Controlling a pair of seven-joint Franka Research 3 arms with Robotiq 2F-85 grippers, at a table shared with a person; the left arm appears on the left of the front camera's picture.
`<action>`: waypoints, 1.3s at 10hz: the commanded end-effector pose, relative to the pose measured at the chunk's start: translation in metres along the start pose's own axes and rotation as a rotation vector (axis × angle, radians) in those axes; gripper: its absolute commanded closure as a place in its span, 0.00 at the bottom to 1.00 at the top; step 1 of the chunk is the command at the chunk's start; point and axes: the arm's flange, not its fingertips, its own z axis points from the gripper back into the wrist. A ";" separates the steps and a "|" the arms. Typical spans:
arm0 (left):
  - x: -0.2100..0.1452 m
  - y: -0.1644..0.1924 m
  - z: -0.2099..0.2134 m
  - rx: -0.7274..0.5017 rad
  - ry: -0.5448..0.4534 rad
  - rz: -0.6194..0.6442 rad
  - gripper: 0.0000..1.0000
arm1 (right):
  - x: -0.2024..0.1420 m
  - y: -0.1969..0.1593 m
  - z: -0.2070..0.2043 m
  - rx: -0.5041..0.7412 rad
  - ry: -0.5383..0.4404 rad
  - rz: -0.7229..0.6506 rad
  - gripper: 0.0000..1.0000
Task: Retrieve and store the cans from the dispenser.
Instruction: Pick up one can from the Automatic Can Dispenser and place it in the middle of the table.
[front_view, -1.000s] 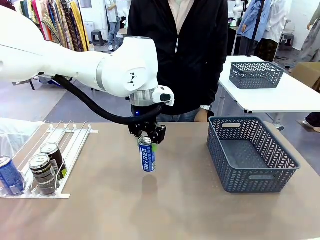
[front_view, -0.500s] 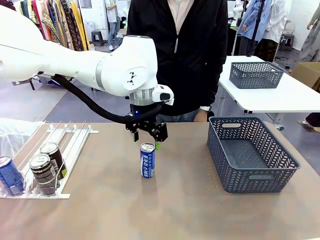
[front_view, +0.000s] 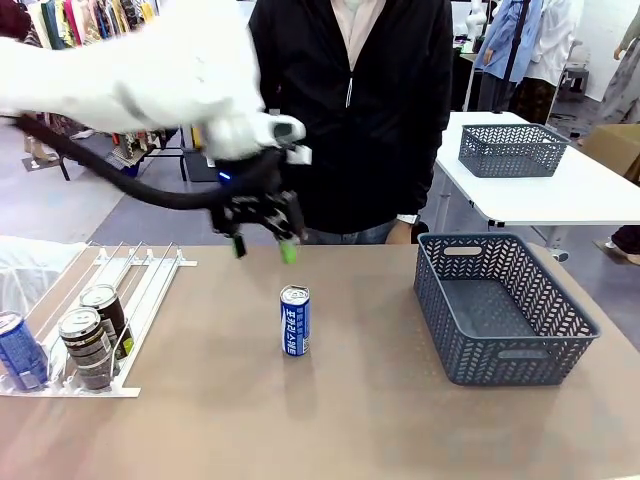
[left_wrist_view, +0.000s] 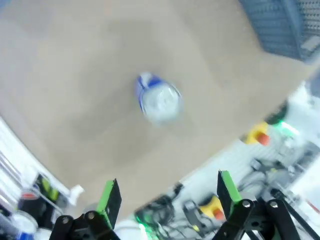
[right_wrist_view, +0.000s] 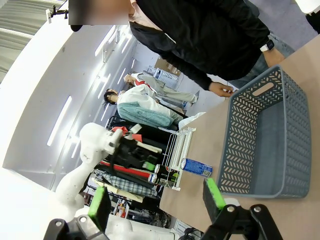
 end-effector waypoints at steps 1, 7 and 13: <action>-0.093 0.085 0.052 -0.278 -0.041 0.031 0.00 | 0.005 0.003 -0.001 0.018 -0.019 0.011 0.00; -0.309 0.336 0.077 -1.007 -0.442 0.221 0.00 | 0.005 0.003 -0.001 0.018 -0.019 0.011 0.00; -0.346 0.348 0.072 -0.962 -0.458 0.258 0.00 | 0.005 0.003 -0.001 0.018 -0.019 0.011 0.00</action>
